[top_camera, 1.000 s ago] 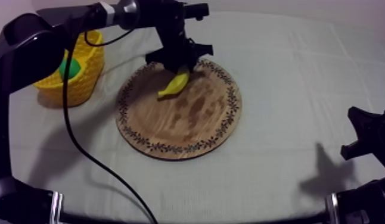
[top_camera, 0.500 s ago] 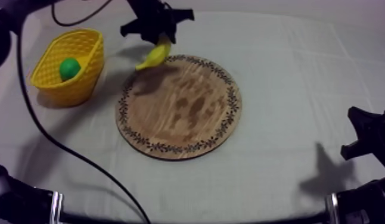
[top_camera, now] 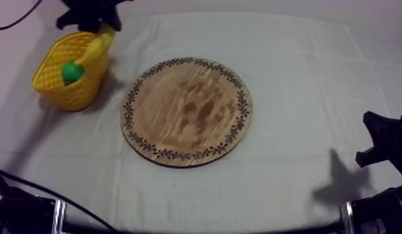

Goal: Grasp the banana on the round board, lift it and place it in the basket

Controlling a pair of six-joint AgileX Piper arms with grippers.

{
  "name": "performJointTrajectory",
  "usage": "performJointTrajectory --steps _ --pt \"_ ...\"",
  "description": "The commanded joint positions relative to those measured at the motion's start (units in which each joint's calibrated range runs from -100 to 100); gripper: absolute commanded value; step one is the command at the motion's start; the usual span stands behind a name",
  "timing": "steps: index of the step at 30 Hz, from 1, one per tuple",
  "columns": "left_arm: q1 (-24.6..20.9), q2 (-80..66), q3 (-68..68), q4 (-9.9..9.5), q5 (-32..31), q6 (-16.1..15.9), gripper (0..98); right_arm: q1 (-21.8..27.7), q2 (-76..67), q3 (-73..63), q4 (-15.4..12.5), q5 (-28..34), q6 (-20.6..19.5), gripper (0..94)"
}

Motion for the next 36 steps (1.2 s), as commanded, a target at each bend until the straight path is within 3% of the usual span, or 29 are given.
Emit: performJointTrajectory --steps 1,8,20,30,36 --pt "-1.4 -7.0 6.0 -0.59 0.0 -1.2 18.9 0.0 0.0 0.0 0.0 0.0 0.0 0.3" --pt "-6.3 -16.6 11.3 -2.11 0.8 -4.7 19.7 0.0 0.0 0.0 0.0 0.0 0.0 0.3" --pt "-12.1 -15.8 1.3 -4.31 1.0 -11.2 12.9 0.0 0.0 0.0 0.0 0.0 0.0 0.3" --pt "-14.0 -7.6 -3.2 -4.79 -2.9 -13.4 10.8 0.0 0.0 0.0 0.0 0.0 0.0 0.3" --pt "-14.7 -1.5 -2.7 -4.68 -4.4 -12.8 10.1 0.0 0.0 0.0 0.0 0.0 0.0 0.3"
